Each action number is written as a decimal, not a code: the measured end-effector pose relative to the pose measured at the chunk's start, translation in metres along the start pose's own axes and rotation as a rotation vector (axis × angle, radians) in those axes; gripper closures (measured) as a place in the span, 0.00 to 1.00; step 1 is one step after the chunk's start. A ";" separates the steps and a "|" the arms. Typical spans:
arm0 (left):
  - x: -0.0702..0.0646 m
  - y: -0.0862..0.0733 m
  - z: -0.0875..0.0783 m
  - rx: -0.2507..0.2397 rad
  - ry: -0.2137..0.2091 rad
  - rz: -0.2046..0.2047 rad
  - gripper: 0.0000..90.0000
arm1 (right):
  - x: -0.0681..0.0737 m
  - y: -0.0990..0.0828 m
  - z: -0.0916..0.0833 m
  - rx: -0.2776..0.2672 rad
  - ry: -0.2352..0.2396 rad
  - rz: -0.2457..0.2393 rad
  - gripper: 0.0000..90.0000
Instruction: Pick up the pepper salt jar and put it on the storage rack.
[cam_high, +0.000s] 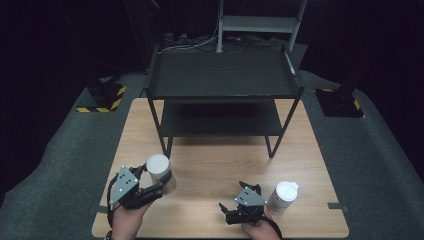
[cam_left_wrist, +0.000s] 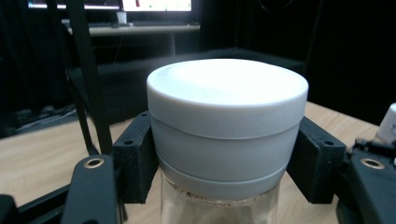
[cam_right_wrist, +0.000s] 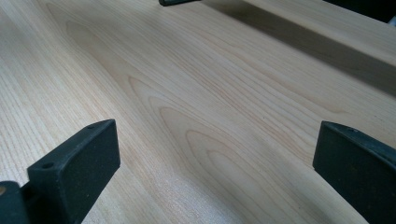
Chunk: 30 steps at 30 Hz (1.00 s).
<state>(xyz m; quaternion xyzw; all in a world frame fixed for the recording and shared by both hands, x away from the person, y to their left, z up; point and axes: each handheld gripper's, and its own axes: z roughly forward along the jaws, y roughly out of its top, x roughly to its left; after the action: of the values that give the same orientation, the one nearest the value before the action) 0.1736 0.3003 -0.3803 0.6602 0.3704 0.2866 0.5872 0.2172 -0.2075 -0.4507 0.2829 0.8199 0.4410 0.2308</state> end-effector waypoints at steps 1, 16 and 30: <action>0.001 0.002 0.001 -0.005 -0.004 -0.002 0.38 | 0.000 0.000 0.000 0.000 -0.002 0.001 0.00; -0.003 0.057 0.019 -0.052 -0.019 0.049 0.38 | 0.000 -0.001 0.000 -0.002 -0.003 0.006 0.00; 0.001 0.089 0.036 -0.100 -0.017 0.036 0.38 | 0.000 0.001 0.000 0.008 0.003 -0.002 0.00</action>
<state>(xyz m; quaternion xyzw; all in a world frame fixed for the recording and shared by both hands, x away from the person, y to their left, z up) 0.2171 0.2776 -0.2978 0.6389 0.3388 0.3096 0.6174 0.2181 -0.2069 -0.4498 0.2825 0.8221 0.4382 0.2288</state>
